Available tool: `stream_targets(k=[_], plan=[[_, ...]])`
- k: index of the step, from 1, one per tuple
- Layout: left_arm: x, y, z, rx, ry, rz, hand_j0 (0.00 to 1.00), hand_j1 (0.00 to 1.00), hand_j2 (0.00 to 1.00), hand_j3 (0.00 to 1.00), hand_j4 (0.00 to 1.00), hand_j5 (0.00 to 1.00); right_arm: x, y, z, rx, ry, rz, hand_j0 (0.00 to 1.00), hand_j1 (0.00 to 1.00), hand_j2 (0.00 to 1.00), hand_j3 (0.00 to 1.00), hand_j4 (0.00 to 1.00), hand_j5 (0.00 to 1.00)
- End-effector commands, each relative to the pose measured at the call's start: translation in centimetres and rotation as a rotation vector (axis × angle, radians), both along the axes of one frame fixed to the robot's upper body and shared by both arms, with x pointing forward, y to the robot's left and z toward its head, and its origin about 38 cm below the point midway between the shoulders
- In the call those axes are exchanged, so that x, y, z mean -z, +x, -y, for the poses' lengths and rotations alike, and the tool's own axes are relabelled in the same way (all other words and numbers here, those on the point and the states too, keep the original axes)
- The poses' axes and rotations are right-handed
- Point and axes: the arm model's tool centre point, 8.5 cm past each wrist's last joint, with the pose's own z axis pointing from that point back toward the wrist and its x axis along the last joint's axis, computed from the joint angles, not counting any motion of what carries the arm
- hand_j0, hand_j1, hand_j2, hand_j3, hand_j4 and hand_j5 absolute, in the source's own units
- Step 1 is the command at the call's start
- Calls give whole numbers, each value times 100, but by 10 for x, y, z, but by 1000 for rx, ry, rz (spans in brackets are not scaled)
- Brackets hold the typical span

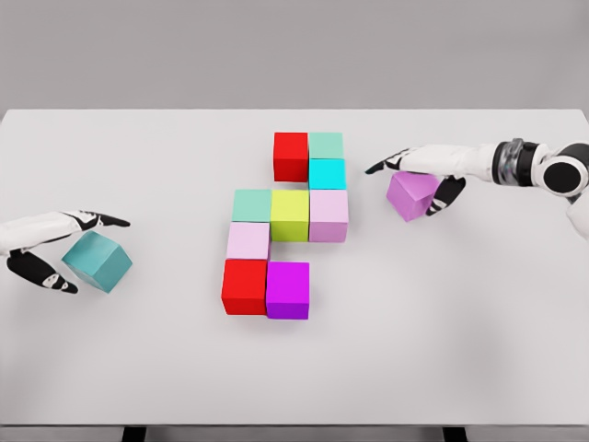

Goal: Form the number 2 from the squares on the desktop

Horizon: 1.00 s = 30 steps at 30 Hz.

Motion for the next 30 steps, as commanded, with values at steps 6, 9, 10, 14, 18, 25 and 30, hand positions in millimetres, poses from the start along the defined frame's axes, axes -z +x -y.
stream_targets(k=[6,9,10,14,18,25,30], plan=[[3,1,3,1,-5,-3,100,100,100,100,100,100,1,3,1,15,1,-5,100,100,100,100,100,100],[3,1,3,1,-5,-4,98,98,98,98,98,98,-1,4,0,13,1,-1,100,100,100,100,100,100],[3,1,3,1,-5,-4,97,97,97,97,97,97,0,4,1,14,0,-2,100,100,100,100,100,100],[5,0,4,5,-4,-11,78,78,78,78,78,78,-1,5,-1,9,-10,5,100,100,100,100,100,100],[8,-1,4,4,-4,-18,70,70,70,70,70,70,-2,5,-2,5,-9,7,76,76,76,76,76,76],[11,-2,5,8,-2,-27,64,64,64,64,64,64,-3,4,-4,-19,-5,13,51,51,51,51,51,51],[10,-3,7,14,-4,-26,53,53,53,53,53,53,-8,4,-3,-28,-10,25,45,45,45,45,45,45]])
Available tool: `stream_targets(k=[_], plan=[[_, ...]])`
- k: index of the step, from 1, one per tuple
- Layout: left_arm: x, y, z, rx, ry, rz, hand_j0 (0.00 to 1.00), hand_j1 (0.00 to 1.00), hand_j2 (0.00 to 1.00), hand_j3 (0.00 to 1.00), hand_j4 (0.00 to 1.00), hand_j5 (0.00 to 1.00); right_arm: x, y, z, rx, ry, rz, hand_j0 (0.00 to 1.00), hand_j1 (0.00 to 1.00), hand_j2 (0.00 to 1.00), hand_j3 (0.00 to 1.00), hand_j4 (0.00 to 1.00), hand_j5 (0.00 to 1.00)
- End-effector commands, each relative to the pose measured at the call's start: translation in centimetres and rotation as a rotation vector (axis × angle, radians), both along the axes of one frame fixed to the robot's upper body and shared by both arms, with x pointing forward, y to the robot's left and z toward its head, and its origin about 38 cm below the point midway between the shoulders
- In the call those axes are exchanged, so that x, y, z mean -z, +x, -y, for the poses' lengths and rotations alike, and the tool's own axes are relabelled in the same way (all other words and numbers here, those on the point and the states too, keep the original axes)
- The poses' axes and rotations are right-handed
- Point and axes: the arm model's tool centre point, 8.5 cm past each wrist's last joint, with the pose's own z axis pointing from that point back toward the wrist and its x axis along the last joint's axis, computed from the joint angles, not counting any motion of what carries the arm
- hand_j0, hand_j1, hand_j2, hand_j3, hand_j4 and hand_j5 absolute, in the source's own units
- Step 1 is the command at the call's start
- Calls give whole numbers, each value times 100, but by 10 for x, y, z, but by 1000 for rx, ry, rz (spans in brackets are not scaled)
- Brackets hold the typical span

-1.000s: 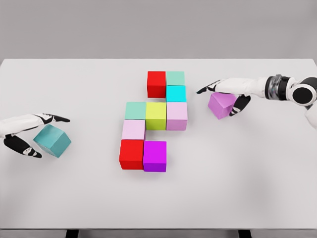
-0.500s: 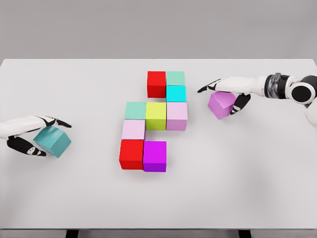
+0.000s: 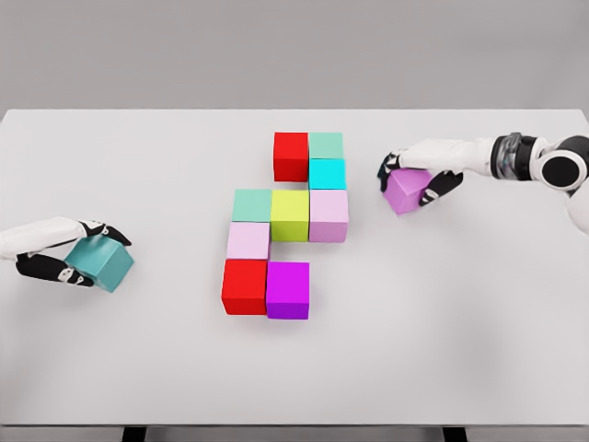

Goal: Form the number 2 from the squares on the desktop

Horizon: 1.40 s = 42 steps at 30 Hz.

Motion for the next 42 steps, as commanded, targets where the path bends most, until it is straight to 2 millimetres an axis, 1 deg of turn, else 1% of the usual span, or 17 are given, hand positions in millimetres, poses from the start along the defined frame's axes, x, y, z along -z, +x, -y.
stream_targets(k=[1,3,5,7,10,14,16,18,23,27,29,31,33,35,37,39,42], plan=[[2,-1,2,17,15,1,50,50,50,50,50,50,-1,0,0,-1,5,2,43,43,43,43,43,43],[1,-1,3,19,16,3,43,43,43,43,43,43,-4,1,1,-2,2,9,40,40,40,40,40,40],[1,0,11,34,0,9,41,41,41,41,41,41,-10,-2,10,0,-10,22,40,40,40,40,40,40],[-1,1,14,41,-6,18,41,41,41,41,41,41,-18,-5,11,-15,-20,41,40,40,40,40,40,40],[-14,11,21,50,-23,58,39,39,39,39,39,39,-25,-10,18,-23,-35,57,40,40,40,40,40,40],[-27,28,44,77,-84,118,38,38,38,38,38,38,-37,-19,27,-42,-58,85,40,40,40,40,40,40],[-33,34,50,76,-99,134,36,36,36,36,36,36,-49,-28,34,-58,-82,112,40,40,40,40,40,40],[-39,46,58,43,-117,135,36,36,36,36,36,36,-55,-39,36,-86,-101,125,40,40,40,40,40,40],[-45,61,68,-1,-141,133,32,32,32,32,32,32,-61,-57,35,-136,-131,144,40,40,40,40,40,40],[-47,80,76,-40,-172,131,32,32,32,32,32,32,-66,-82,38,-188,-171,154,40,40,40,40,40,40],[-45,86,75,-72,-163,118,32,32,32,32,32,32,-71,-91,35,-216,-181,164,40,40,40,40,40,40],[-43,95,82,-83,-171,115,32,32,32,32,32,32,-76,-100,28,-257,-199,184,40,40,40,40,40,40],[-44,101,86,-98,-172,112,32,32,32,32,32,32,-77,-118,11,-338,-234,213,40,40,40,40,40,40],[-44,107,86,-116,-179,106,32,32,32,32,32,32,-74,-127,1,-382,-251,226,40,40,40,40,40,40],[-41,111,90,-122,-179,102,32,32,32,32,32,32,-73,-127,-1,-387,-260,232,40,40,40,40,40,40],[-45,116,95,-121,-193,109,32,32,32,32,32,32,-68,-130,-7,-407,-256,226,40,40,40,40,40,40],[-42,122,98,-133,-206,101,32,32,32,32,32,32,-49,-138,-31,-480,-248,199,40,40,40,40,40,40]])
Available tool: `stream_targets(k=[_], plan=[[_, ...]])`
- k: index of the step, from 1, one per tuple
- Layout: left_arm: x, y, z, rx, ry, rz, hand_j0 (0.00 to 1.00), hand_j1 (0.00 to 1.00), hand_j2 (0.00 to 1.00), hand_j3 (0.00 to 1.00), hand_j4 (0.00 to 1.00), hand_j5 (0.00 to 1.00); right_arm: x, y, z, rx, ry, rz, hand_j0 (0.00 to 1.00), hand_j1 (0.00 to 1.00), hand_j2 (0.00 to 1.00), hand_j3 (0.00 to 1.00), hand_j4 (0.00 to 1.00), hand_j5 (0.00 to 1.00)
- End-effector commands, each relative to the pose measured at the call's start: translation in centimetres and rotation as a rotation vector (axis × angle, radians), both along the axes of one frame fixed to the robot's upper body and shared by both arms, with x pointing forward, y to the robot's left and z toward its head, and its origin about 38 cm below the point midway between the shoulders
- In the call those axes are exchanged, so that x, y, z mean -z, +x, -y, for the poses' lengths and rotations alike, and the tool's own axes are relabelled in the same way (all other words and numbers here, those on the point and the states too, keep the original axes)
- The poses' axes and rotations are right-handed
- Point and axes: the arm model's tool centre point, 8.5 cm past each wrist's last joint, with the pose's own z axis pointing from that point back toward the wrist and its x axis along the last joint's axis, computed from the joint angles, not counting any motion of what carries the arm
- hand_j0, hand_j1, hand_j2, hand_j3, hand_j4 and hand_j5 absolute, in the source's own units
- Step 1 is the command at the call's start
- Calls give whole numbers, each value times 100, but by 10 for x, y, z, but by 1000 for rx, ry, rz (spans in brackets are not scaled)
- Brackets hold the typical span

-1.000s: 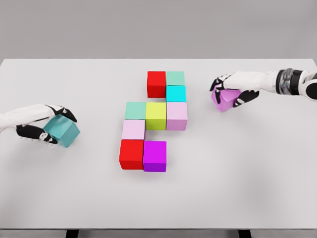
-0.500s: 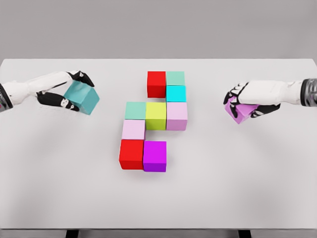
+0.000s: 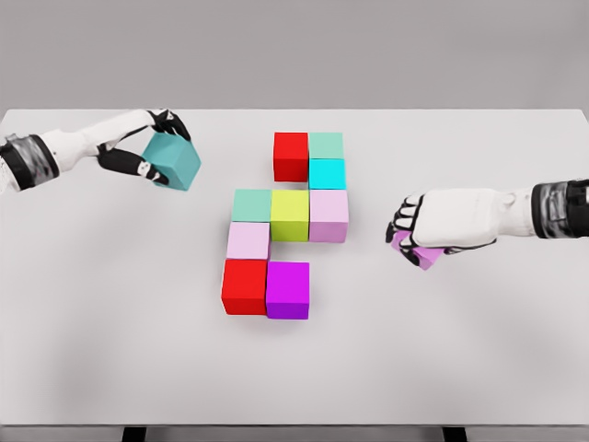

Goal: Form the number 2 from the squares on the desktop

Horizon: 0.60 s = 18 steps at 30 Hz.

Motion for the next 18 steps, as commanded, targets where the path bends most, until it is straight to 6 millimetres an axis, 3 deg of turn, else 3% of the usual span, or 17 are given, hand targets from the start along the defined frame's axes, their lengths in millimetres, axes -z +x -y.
stream_targets(k=[1,7,18], plan=[[11,4,5,-12,-20,-27,32,32,32,32,32,32,10,-6,-14,-39,-3,-18,40,40,40,40,40,40],[20,16,15,-31,-35,-53,32,32,32,32,32,32,9,-5,-22,-58,6,-12,40,40,40,40,40,40],[25,36,39,-44,-68,-80,32,32,32,32,32,32,29,-13,-63,-182,-22,-70,40,40,40,40,40,40]])
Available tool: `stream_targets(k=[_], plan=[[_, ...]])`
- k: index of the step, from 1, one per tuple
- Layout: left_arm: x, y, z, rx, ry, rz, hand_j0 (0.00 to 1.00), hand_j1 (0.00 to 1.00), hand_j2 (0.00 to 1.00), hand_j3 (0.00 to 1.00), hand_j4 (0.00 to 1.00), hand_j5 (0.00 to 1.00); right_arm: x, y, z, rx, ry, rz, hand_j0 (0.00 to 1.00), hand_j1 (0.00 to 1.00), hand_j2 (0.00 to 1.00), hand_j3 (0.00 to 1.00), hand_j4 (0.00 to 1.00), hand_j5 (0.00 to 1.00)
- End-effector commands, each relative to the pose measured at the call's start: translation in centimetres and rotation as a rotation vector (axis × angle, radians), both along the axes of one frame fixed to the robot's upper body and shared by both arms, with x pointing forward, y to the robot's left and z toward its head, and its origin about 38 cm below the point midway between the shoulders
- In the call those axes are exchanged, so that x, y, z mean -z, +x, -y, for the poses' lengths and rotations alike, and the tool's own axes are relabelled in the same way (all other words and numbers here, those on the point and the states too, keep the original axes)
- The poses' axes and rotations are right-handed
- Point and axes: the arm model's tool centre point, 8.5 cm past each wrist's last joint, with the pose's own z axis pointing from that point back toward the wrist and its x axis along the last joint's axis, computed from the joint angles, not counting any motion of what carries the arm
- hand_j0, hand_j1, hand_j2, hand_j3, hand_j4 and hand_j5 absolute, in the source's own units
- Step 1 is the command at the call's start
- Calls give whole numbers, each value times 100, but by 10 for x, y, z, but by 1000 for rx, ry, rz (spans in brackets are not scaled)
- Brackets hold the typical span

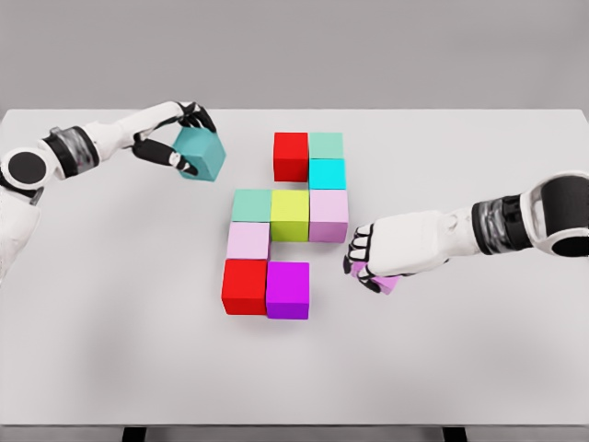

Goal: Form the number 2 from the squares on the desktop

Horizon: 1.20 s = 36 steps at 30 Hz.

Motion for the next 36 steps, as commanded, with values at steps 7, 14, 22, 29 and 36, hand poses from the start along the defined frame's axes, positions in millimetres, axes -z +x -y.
stream_targets(k=[7,14,22,29,36], plan=[[12,15,22,-12,-8,-44,32,32,32,32,32,32,19,-11,-26,-81,-21,-55,40,40,40,40,40,40],[17,28,37,-45,-16,-49,32,32,32,32,32,32,20,-11,-25,-79,-26,-57,89,89,89,89,89,89],[10,36,52,-78,-43,1,32,32,32,32,32,32,-2,0,-10,-35,-20,0,100,100,100,100,100,100],[20,41,63,-102,-43,-14,32,32,32,32,32,32,-54,17,40,105,21,99,100,100,100,100,100,100],[22,40,75,-83,-47,-16,32,32,32,32,32,32,-29,-1,101,236,-75,23,100,100,100,100,100,100]])
